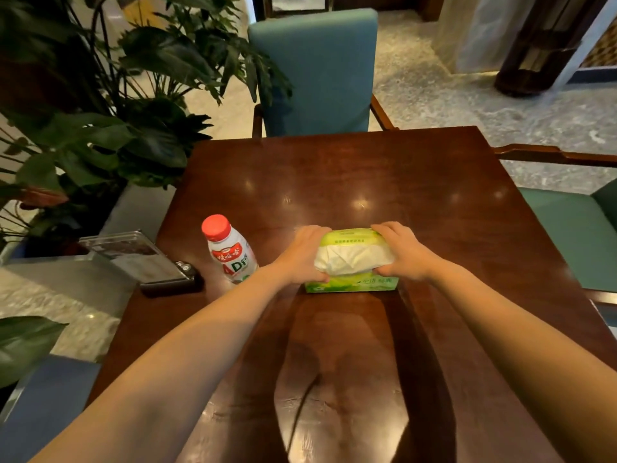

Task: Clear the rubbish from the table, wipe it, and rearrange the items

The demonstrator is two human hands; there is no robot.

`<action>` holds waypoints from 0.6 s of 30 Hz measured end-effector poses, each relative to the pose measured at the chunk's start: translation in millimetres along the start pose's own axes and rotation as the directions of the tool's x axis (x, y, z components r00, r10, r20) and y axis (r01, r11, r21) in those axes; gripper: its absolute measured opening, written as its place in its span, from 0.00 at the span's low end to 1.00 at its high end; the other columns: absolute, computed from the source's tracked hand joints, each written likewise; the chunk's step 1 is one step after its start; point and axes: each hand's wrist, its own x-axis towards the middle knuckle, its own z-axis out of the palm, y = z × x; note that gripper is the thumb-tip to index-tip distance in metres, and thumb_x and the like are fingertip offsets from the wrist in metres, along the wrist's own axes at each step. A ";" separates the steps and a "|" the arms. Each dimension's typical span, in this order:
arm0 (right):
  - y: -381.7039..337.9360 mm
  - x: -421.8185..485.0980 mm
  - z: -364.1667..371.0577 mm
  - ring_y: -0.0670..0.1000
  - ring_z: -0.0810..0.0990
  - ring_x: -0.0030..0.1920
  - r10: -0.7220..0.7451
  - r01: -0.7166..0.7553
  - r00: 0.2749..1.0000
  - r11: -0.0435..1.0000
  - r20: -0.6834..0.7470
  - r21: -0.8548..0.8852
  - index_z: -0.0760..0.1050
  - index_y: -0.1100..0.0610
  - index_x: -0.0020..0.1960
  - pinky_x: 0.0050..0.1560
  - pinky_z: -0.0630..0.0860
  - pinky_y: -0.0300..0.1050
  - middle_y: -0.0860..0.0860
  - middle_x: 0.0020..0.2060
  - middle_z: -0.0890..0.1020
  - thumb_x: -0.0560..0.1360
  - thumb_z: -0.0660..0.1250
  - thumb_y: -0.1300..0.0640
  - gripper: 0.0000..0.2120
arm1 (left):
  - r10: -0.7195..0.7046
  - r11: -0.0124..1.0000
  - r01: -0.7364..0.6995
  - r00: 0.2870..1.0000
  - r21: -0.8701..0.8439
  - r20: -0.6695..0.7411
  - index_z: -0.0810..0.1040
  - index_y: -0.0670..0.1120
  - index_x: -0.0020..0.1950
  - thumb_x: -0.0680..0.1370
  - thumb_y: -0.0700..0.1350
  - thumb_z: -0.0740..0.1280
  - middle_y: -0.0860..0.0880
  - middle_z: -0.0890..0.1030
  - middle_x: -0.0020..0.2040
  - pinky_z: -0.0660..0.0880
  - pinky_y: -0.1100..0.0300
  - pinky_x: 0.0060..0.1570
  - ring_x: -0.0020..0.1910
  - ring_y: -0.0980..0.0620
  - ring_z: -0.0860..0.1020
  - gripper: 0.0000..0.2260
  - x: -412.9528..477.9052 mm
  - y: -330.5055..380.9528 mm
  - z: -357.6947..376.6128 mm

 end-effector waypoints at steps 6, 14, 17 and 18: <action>5.6 3.0 3.4 0.56 0.42 0.77 0.054 -0.042 0.988 0.996 0.144 -0.085 0.39 0.57 0.77 0.75 0.48 0.52 0.55 0.77 0.41 0.63 0.77 0.49 0.58 | -0.003 0.970 -0.027 0.992 0.241 0.123 0.41 0.43 0.77 0.63 0.56 0.77 0.45 0.41 0.78 0.45 0.49 0.76 0.77 0.47 0.39 0.57 4.0 -1.8 -3.7; -16.1 5.9 -6.0 0.57 0.43 0.77 0.204 -0.153 0.959 0.958 0.198 -0.244 0.36 0.57 0.76 0.76 0.52 0.54 0.56 0.76 0.36 0.61 0.78 0.48 0.62 | -0.128 0.931 0.035 0.964 0.364 0.235 0.35 0.45 0.76 0.64 0.57 0.76 0.43 0.35 0.77 0.44 0.49 0.75 0.76 0.43 0.36 0.59 0.1 11.0 -24.0; -24.6 -5.3 -6.6 0.58 0.44 0.77 0.266 -0.226 0.951 0.945 0.156 -0.236 0.36 0.55 0.76 0.76 0.53 0.55 0.56 0.76 0.36 0.63 0.78 0.49 0.60 | -0.148 0.922 0.021 0.942 0.386 0.302 0.35 0.44 0.76 0.65 0.58 0.75 0.43 0.36 0.77 0.45 0.48 0.75 0.76 0.43 0.37 0.57 -2.8 22.7 -35.7; -27.9 -8.8 -5.3 0.58 0.44 0.77 0.270 -0.234 0.954 0.943 0.131 -0.236 0.37 0.55 0.76 0.76 0.53 0.54 0.56 0.76 0.36 0.64 0.77 0.49 0.58 | -0.162 0.917 0.020 0.931 0.398 0.327 0.35 0.44 0.76 0.65 0.58 0.75 0.43 0.37 0.77 0.46 0.47 0.75 0.77 0.43 0.38 0.57 -4.1 25.4 -37.4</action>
